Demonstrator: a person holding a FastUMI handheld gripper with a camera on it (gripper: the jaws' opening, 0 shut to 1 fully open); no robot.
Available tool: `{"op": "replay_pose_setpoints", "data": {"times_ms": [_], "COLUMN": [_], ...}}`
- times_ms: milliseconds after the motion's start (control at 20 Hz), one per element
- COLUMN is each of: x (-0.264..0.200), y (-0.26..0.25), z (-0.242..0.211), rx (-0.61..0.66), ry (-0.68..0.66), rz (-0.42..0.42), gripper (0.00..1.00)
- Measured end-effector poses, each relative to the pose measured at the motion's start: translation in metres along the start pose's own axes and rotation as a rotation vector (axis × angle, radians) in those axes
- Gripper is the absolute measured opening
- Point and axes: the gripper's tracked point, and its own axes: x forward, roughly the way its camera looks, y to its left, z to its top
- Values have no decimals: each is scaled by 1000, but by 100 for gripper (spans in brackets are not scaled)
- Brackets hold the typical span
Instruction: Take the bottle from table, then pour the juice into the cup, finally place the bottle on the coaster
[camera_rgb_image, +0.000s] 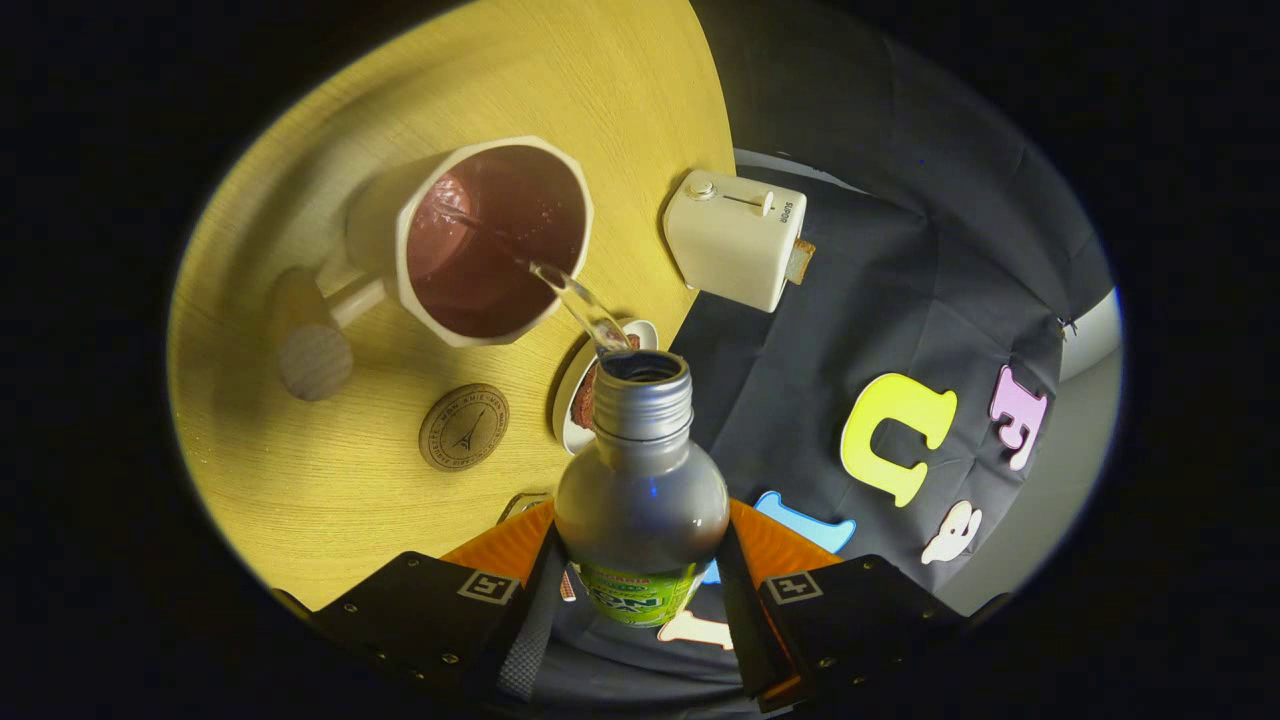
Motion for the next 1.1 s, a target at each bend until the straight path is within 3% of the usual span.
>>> {"op": "replay_pose_setpoints", "data": {"times_ms": [1100], "x": [-6], "y": [-5], "z": [3], "rx": [-103], "ry": [-15], "rz": [-18], "gripper": [74]}}
